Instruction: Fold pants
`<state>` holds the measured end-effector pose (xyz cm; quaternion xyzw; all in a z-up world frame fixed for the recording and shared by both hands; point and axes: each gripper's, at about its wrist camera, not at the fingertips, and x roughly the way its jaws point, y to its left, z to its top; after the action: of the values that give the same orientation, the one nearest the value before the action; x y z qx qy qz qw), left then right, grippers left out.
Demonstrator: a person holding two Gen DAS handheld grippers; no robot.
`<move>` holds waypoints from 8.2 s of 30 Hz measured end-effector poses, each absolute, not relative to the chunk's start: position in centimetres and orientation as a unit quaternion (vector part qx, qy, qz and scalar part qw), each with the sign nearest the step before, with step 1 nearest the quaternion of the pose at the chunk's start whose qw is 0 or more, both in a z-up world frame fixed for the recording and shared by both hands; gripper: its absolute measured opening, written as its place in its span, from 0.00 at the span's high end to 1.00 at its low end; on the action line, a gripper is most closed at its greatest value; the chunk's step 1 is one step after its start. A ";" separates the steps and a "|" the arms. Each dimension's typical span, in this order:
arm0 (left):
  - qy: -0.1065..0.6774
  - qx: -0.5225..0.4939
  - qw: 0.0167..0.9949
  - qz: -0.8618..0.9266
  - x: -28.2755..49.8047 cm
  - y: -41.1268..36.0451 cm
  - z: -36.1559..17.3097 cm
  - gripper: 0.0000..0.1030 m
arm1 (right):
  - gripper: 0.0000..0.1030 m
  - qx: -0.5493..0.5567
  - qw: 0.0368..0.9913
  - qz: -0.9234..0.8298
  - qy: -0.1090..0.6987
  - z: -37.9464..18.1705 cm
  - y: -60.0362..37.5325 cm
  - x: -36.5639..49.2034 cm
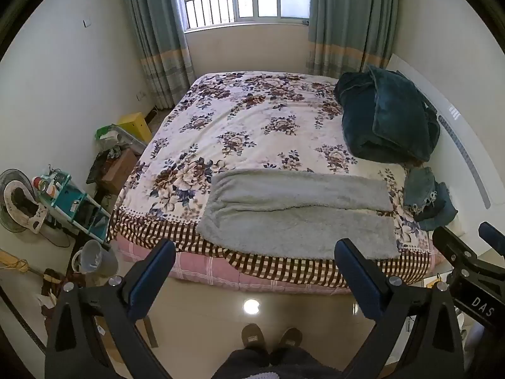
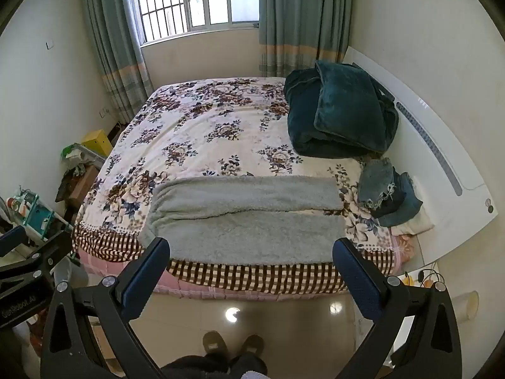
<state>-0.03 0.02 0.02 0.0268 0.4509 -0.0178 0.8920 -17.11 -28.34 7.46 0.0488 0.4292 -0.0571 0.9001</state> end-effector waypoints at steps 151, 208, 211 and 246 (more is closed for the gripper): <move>0.734 -0.126 0.622 0.242 61.4 -6.3 -59.2 0.38 | 0.04 0.436 0.530 -0.303 0.662 -66.8 -65.0 47.7; 0.654 -0.149 0.714 0.202 23.4 -2.1 -46.6 0.94 | 0.94 0.449 0.598 -0.187 0.637 -58.9 -60.9 15.6; 0.663 -0.141 0.704 0.215 22.3 -1.8 -49.6 0.94 | 0.94 0.444 0.595 -0.186 0.644 -61.6 -60.7 13.7; 0.630 0.024 0.770 0.099 26.5 -16.5 -50.0 0.36 | 0.91 0.370 0.669 -0.330 0.554 -57.9 -73.2 12.4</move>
<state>26.55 -16.48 -49.97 0.0242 0.6303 0.0992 0.7696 12.37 -73.22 -57.87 0.3704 0.5536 -0.3303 0.6688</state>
